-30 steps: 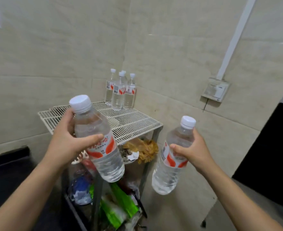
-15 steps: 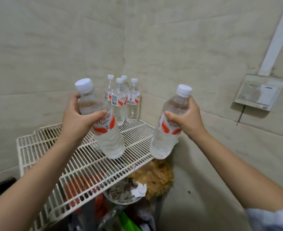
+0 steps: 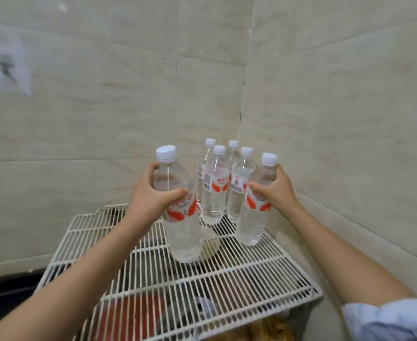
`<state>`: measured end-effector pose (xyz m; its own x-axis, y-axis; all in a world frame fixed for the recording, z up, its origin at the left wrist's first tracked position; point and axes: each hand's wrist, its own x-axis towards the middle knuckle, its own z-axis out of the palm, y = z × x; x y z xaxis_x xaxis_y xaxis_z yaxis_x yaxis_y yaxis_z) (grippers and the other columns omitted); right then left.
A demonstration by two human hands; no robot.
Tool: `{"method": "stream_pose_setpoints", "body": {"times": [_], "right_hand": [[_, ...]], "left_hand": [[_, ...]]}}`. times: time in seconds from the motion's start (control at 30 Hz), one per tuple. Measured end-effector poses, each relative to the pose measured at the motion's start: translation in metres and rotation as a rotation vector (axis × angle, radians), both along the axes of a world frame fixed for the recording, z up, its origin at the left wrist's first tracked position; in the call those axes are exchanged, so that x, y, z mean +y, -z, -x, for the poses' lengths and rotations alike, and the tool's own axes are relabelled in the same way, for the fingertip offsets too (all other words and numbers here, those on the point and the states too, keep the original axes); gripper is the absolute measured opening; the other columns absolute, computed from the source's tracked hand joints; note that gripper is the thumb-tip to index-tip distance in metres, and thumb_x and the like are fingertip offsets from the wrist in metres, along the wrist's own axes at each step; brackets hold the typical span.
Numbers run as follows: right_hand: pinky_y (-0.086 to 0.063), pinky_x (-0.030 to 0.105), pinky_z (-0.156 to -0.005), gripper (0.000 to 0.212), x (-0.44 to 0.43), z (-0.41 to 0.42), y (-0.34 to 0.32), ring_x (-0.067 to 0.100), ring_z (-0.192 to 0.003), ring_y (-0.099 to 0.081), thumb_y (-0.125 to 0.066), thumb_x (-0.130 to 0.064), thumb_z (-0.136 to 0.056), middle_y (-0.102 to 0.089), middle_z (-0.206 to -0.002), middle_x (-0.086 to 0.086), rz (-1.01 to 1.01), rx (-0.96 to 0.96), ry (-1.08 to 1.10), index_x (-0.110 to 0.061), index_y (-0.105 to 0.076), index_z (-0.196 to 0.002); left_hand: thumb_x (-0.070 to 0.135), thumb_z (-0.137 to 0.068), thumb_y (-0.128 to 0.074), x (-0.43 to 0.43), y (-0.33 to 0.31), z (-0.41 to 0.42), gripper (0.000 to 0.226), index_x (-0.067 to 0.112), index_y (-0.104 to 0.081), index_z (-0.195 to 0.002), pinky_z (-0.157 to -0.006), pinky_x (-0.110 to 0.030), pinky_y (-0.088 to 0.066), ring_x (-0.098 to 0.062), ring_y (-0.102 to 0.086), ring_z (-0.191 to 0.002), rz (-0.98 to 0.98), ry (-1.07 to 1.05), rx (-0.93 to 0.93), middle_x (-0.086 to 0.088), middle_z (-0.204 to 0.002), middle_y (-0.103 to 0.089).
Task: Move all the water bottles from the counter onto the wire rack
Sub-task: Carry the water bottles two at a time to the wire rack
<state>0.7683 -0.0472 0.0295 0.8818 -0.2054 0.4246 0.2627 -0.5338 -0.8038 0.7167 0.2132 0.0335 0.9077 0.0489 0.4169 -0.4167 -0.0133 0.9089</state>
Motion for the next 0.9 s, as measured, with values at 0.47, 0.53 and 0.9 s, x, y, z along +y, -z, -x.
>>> {"method": "stream_pose_setpoints", "body": {"times": [0.47, 0.53, 0.9], "right_hand": [[-0.049, 0.046, -0.093, 0.071, -0.024, -0.044, 0.002, 0.024, -0.11, -0.058, -0.064, -0.062, -0.05, -0.061, -0.118, 0.001, 0.232, 0.214, -0.148, -0.036, -0.049, -0.114], [-0.05, 0.046, -0.092, 0.071, -0.021, -0.023, -0.006, 0.023, -0.107, -0.058, -0.071, -0.046, -0.059, -0.057, -0.122, 0.001, 0.142, 0.212, -0.155, -0.024, -0.044, -0.121], [-0.048, 0.046, -0.093, 0.08, -0.018, 0.002, -0.003, 0.018, -0.11, -0.057, -0.057, -0.051, -0.05, -0.055, -0.128, -0.004, 0.058, 0.211, -0.126, -0.033, -0.039, -0.126]], "left_hand": [[0.008, -0.065, -0.074, -0.083, -0.002, -0.043, 0.061, 0.019, -0.044, -0.118, -0.077, -0.04, -0.056, -0.021, -0.063, -0.092, -0.188, -0.026, 0.037, -0.004, -0.11, -0.059], [0.009, -0.065, -0.074, -0.088, -0.002, -0.052, 0.064, 0.018, -0.043, -0.121, -0.08, -0.042, -0.055, -0.025, -0.062, -0.097, -0.191, -0.025, 0.044, -0.007, -0.117, -0.057], [0.003, -0.067, -0.071, -0.107, 0.011, -0.077, 0.055, 0.021, -0.045, -0.111, -0.072, -0.034, -0.052, -0.015, -0.061, -0.084, -0.194, 0.011, 0.11, 0.0, -0.1, -0.059]]}}
